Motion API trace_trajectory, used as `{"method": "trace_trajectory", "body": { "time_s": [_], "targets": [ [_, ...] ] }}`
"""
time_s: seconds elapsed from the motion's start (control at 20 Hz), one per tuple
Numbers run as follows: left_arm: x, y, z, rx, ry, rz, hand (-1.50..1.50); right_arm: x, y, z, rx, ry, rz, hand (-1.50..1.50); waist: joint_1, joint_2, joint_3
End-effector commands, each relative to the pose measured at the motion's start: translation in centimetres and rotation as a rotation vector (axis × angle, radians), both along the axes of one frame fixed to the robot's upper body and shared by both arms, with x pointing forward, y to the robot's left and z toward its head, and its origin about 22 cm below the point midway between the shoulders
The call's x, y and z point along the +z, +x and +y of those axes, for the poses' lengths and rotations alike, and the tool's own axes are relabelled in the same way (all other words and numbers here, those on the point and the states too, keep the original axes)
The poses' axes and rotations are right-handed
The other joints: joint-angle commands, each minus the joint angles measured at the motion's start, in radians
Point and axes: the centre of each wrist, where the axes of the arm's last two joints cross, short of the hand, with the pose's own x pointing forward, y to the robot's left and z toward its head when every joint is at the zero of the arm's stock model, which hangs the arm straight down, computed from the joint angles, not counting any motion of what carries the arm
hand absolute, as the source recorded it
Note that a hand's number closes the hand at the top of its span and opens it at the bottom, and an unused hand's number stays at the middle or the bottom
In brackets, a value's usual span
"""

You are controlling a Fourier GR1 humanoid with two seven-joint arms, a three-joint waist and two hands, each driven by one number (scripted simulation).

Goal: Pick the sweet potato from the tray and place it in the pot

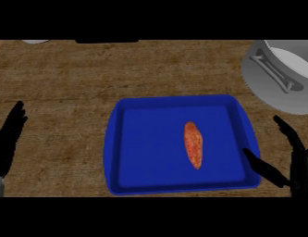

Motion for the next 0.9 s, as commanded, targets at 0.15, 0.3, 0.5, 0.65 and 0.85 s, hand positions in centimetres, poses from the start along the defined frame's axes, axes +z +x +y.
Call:
{"method": "trace_trajectory", "body": {
  "time_s": [0.15, 0.3, 0.5, 0.65, 0.85],
  "targets": [
    [1.0, -0.6, -0.4, -0.032, 0.046, -0.004, 0.0, 4.4, -3.7, 3.0, 0.019, -0.071, 0.138, -1.5, 0.036, 0.012, 0.001],
    [2.4, -0.9, -1.4, -0.044, 0.042, -0.007, 0.0, 7.7, -2.2, 3.3, 0.031, -0.12, 0.227, -1.5, 0.049, 0.012, 0.002],
    [1.8, -0.5, -1.7, -0.071, 0.023, -0.001, 0.0, 11.1, 0.6, 4.9, 0.107, -0.152, 0.367, -1.5, 0.061, 0.017, 0.002],
    [0.7, 0.1, -2.3, -0.071, 0.026, -0.006, 0.0, 11.4, 1.4, 6.6, 0.151, -0.217, 0.54, -1.5, 0.064, 0.02, 0.001],
    [1.3, 0.7, -2.0, -0.094, 0.022, -0.008, 0.0, 11.4, 4.1, 7.9, 0.207, -0.271, 0.771, -1.5, 0.082, 0.024, 0.001]
  ]
}}
